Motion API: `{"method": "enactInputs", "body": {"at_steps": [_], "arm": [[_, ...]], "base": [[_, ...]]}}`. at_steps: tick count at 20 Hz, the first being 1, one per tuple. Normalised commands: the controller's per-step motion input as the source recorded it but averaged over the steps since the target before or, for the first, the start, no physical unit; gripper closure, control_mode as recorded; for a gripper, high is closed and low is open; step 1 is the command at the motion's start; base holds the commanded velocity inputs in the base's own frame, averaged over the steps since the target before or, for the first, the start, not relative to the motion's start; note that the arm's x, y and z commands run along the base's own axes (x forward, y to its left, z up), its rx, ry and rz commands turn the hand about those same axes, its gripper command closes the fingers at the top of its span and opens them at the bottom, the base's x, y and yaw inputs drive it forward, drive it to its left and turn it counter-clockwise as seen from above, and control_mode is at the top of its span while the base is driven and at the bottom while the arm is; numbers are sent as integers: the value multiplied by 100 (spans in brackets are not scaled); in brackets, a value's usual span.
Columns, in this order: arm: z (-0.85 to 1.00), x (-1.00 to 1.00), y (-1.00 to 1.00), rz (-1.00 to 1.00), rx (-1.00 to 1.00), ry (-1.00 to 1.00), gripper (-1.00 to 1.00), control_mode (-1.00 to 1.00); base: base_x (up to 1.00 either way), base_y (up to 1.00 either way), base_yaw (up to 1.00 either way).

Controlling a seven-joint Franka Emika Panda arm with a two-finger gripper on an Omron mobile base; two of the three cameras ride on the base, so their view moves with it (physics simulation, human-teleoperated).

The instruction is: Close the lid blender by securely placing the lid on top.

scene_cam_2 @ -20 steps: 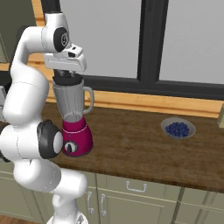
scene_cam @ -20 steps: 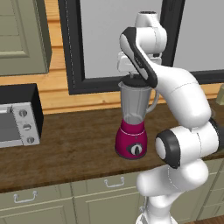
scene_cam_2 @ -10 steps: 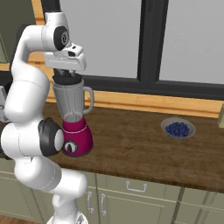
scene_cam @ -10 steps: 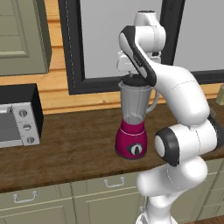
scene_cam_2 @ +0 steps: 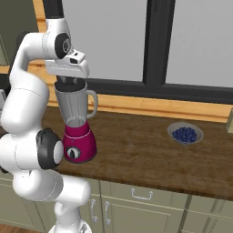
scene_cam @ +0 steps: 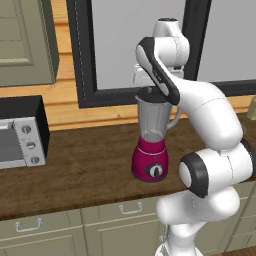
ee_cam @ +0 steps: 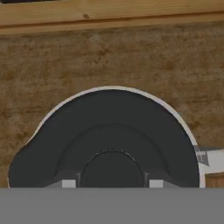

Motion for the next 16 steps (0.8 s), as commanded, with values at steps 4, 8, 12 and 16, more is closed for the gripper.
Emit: {"method": "enactInputs", "body": {"at_steps": [4,8,12,16], "arm": [[-39,4,0,0,0,-6,100,-100],[-46,2,0,0,0,-2,100,-100],[-43,0,0,0,0,0,-100,-100],[-44,-4,0,0,0,0,-100,-100]], "base": [[0,0,0],[0,0,0],[0,0,0],[0,0,0]]}}
